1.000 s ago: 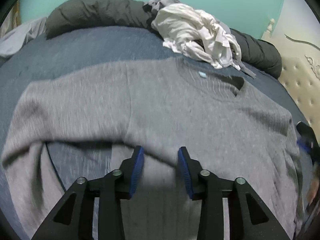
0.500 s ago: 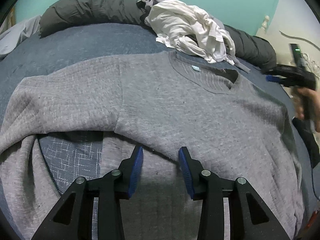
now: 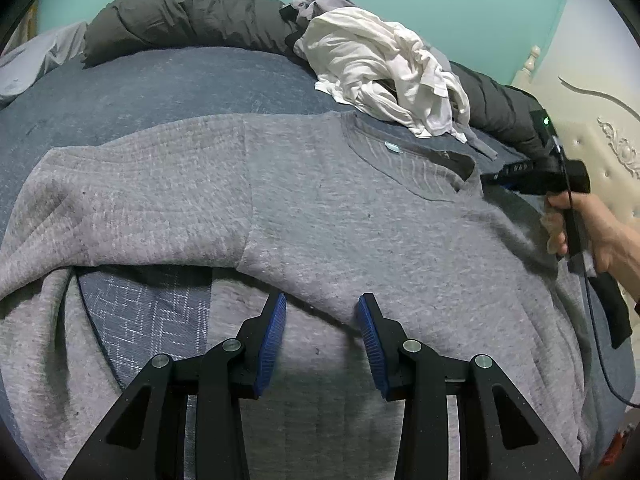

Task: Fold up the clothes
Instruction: 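Grasp the collar with the right gripper while the left gripper holds still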

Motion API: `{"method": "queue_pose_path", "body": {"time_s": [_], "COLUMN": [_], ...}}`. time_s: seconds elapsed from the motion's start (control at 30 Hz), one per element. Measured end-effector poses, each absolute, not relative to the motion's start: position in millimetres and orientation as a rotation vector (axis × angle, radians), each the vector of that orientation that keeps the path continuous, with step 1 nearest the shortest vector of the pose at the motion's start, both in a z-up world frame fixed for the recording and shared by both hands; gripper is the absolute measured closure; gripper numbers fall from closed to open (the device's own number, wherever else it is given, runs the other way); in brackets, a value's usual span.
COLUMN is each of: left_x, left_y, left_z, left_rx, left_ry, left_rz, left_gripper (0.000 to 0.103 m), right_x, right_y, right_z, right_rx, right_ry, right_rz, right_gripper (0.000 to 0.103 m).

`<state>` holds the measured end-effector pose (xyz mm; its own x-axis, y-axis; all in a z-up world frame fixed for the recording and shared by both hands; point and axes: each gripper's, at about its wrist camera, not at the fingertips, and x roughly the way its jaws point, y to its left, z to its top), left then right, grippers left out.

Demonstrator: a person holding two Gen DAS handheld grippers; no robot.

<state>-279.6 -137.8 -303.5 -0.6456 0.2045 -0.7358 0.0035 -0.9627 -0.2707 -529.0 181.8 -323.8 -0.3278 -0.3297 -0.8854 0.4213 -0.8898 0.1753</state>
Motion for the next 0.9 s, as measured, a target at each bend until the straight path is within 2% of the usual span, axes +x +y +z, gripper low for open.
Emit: {"method": "queue_pose_path", "body": {"time_s": [0.17, 0.33, 0.37, 0.4, 0.47, 0.5, 0.57, 0.9], "left_x": [-280, -280, -279, -279, -279, -279, -279, -279], "left_y": [-135, -136, -136, -136, -135, -135, -136, -137], "left_z": [-302, -303, -303, -302, -301, -300, -301, -302], "left_rx": [-1.26, -1.264, -1.262, -1.259, -1.255, -1.253, -1.254, -1.258], "left_ry": [-0.37, -0.384, -0.385, -0.386, -0.387, -0.388, -0.39, -0.392], "left_rz": [2.721, 2.716, 2.716, 2.718, 2.719, 2.72, 2.722, 2.714], "left_gripper": [0.062, 0.062, 0.062, 0.062, 0.062, 0.062, 0.062, 0.062], "right_x": [-513, -504, -506, -509, -517, -521, -531, -530], "right_y": [176, 182, 187, 191, 195, 196, 196, 161], "right_z": [-334, -312, -305, -300, -294, -292, -291, -326], "right_rx": [1.493, 1.41, 1.38, 1.358, 1.341, 1.343, 1.361, 1.456], "right_ry": [0.162, 0.172, 0.147, 0.121, 0.071, 0.047, 0.02, 0.233], "right_rz": [-2.143, -2.203, -2.243, -2.276, -2.306, -2.311, -2.324, -2.229], "right_gripper": [0.092, 0.091, 0.087, 0.078, 0.065, 0.063, 0.063, 0.063]}}
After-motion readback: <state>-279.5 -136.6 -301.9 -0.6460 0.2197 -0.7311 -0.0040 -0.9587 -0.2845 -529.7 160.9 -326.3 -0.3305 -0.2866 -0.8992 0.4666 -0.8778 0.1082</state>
